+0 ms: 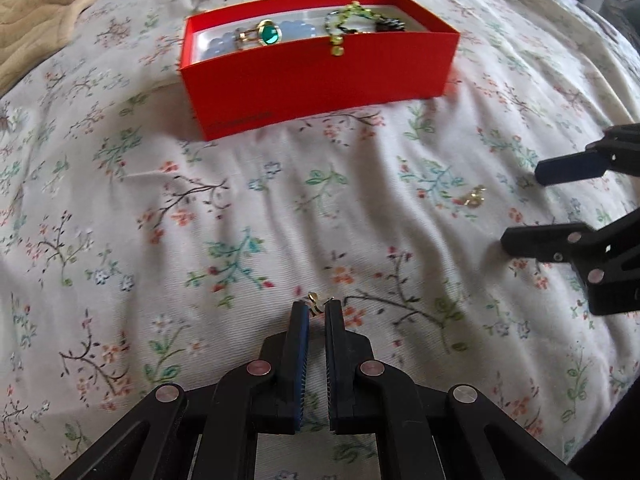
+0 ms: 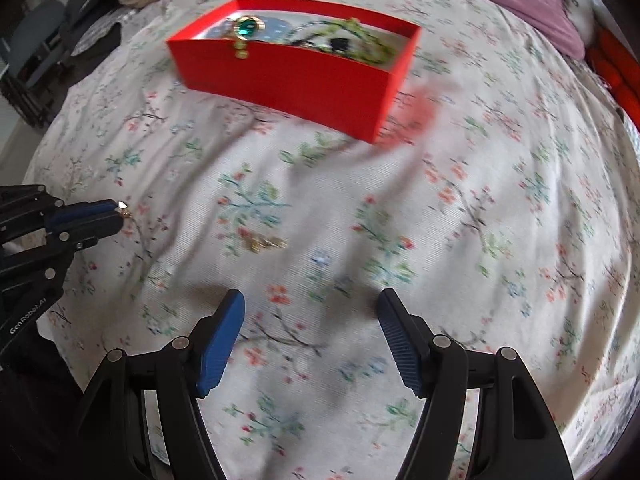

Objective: Organize jewelry
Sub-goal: 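Grasp a gold earring with the left tool while the right tool grasps another earring, then carry both earrings with both tools into the red box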

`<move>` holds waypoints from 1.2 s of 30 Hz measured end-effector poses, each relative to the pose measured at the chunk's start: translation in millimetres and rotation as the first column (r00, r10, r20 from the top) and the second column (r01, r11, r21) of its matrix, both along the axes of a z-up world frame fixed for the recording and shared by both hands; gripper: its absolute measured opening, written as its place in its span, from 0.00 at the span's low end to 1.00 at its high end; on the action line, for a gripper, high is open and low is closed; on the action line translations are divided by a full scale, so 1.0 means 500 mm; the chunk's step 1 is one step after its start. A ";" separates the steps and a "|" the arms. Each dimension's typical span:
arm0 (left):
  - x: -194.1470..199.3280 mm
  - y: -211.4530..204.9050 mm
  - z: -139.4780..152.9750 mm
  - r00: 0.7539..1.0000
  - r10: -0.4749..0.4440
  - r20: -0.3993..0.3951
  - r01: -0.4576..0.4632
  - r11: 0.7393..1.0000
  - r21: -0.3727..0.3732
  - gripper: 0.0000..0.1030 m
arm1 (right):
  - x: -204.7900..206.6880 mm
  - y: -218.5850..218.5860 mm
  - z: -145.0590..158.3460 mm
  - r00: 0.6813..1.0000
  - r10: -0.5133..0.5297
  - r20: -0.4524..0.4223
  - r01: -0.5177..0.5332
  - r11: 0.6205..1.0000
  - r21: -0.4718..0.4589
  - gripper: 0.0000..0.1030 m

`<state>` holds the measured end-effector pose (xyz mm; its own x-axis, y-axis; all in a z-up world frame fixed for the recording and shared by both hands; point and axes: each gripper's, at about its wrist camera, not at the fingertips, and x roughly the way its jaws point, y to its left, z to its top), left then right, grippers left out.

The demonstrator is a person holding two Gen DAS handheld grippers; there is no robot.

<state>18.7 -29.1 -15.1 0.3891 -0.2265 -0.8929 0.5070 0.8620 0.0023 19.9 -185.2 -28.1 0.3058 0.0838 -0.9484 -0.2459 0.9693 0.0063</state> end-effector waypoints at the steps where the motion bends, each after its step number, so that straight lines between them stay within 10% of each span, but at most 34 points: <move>1: 0.001 0.003 0.000 1.000 0.002 0.000 -0.002 1.000 0.000 0.02 | 0.006 0.007 -0.003 1.000 0.006 -0.001 -0.006 1.000 0.008 0.69; 20: 0.012 0.020 -0.001 0.999 0.029 -0.016 -0.029 1.000 -0.007 0.02 | 0.069 0.075 -0.020 1.000 0.010 0.006 -0.010 0.999 0.045 0.17; 36: 0.045 0.023 0.018 0.994 0.090 -0.056 -0.093 0.994 -0.061 0.02 | 0.066 0.057 0.001 0.999 -0.028 -0.020 0.029 0.997 0.072 0.08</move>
